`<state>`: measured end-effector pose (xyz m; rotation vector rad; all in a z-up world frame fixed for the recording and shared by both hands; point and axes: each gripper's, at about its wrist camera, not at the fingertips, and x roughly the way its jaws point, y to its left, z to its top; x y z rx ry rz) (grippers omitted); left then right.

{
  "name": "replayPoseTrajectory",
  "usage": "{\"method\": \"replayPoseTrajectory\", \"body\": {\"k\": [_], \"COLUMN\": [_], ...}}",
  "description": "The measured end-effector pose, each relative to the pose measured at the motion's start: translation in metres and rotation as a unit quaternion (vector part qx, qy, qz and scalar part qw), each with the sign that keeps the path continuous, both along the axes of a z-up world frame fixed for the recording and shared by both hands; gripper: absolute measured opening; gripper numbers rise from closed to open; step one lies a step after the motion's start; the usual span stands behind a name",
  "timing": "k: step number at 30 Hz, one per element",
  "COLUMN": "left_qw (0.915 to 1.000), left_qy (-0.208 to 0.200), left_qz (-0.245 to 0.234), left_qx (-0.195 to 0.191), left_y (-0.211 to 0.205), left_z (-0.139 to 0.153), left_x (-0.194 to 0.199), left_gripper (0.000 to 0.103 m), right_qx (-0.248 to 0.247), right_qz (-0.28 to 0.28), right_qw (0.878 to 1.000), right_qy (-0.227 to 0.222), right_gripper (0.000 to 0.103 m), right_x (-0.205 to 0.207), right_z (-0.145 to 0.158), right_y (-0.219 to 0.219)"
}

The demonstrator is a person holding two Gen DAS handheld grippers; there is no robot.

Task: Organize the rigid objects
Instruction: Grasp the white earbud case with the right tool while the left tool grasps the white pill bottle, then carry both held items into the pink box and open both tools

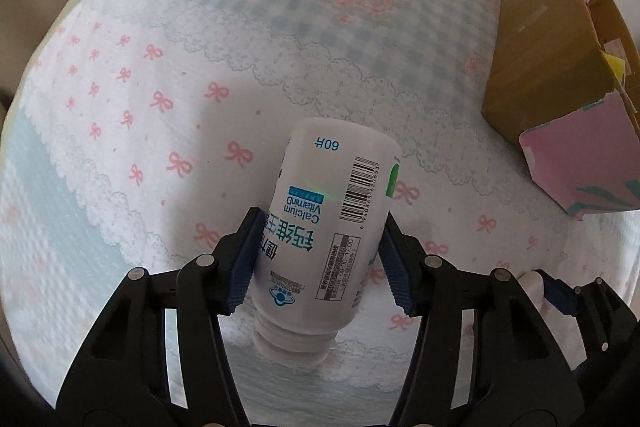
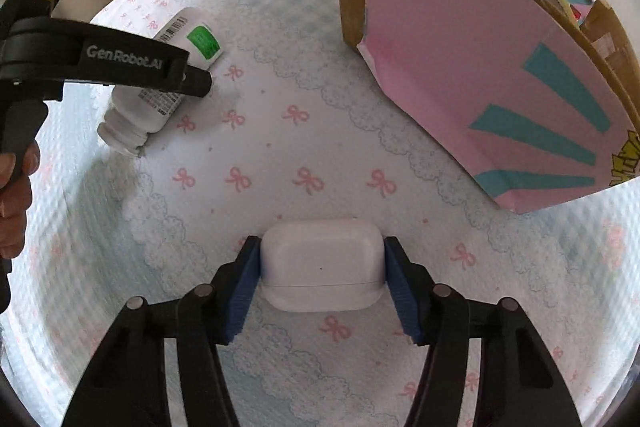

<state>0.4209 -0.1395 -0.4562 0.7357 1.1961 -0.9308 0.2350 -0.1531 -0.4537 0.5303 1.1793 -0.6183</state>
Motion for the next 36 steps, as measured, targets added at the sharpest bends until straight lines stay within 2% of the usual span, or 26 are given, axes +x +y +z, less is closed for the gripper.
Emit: {"method": "replayPoseTrajectory", "body": {"k": [5,10,18,21,27,29,33,36], "left_qw": [0.9998,0.9995,0.997,0.9956,0.9919,0.9908,0.9878,0.9845], "left_qy": [0.001,-0.008,-0.022,-0.023,-0.043,-0.045,-0.044,-0.044], "left_qz": [0.016,0.027,0.061,0.075,0.095,0.103,0.118,0.132], "left_qx": [-0.01,-0.016,-0.042,-0.052,-0.073,-0.075,-0.091,-0.107], "left_y": [0.005,0.016,0.049,0.061,0.082,0.084,0.084,0.082], "left_z": [0.004,0.02,0.074,0.104,0.181,0.203,0.236,0.257], "left_x": [0.0,-0.009,-0.029,-0.051,-0.099,-0.114,-0.144,-0.164], "left_gripper": [0.052,0.052,0.052,0.052,0.052,0.052,0.052,0.052], "right_qx": [0.005,0.004,-0.006,-0.011,-0.022,-0.028,-0.023,-0.04], "right_qz": [0.006,0.006,0.017,0.018,0.036,0.046,0.051,0.068], "right_qw": [1.0,1.0,0.998,0.997,0.995,0.994,0.994,0.992], "right_qy": [-0.005,-0.022,-0.056,-0.072,-0.095,-0.095,-0.095,-0.095], "right_gripper": [0.056,0.056,0.056,0.056,0.056,0.056,0.056,0.056], "right_x": [-0.003,-0.018,-0.045,-0.058,-0.097,-0.097,-0.106,-0.113], "right_z": [0.005,0.018,0.06,0.088,0.165,0.19,0.236,0.264], "right_y": [-0.004,-0.002,0.003,0.005,-0.001,-0.006,-0.023,-0.036]}}
